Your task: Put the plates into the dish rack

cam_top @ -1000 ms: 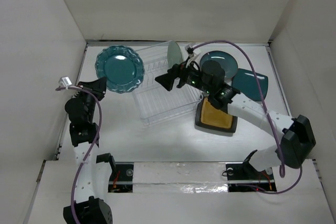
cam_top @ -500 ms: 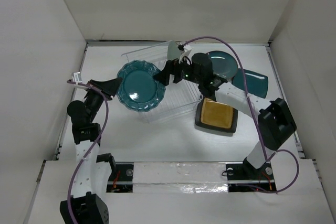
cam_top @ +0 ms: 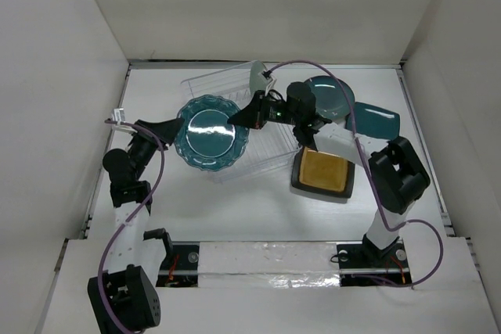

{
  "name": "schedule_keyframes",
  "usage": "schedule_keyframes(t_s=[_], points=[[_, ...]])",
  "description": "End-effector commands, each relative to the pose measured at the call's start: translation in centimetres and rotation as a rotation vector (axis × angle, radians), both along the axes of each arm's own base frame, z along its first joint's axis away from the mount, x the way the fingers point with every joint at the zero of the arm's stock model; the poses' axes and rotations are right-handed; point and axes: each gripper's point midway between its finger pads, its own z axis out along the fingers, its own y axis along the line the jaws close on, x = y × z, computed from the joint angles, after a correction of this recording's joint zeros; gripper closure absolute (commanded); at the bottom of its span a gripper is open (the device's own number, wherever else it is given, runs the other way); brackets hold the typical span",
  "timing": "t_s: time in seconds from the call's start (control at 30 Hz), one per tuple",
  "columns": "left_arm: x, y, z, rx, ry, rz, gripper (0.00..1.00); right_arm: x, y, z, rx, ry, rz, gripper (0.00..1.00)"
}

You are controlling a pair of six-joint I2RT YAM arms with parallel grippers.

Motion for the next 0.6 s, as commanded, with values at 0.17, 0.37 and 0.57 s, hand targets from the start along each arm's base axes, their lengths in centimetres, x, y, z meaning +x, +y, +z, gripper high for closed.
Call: schedule_keyframes(t_s=[0.17,0.37,0.57], points=[[-0.8,-0.3,5.2,0.016,-0.178,0.028,0.8,-1.6,-1.4,5.0,0.103,-0.172,-0.01,1.0],[0.0,1.2,5.5,0.114,-0.151,0.139,0.25,0.2,-4.8,8.0,0.127,-0.183,-0.127,1.0],[0.4,1.0,6.6,0.168,-0.133,0.137,0.17,2.2,-7.5,11.9,0.141,-0.244,-0.246,1.0]])
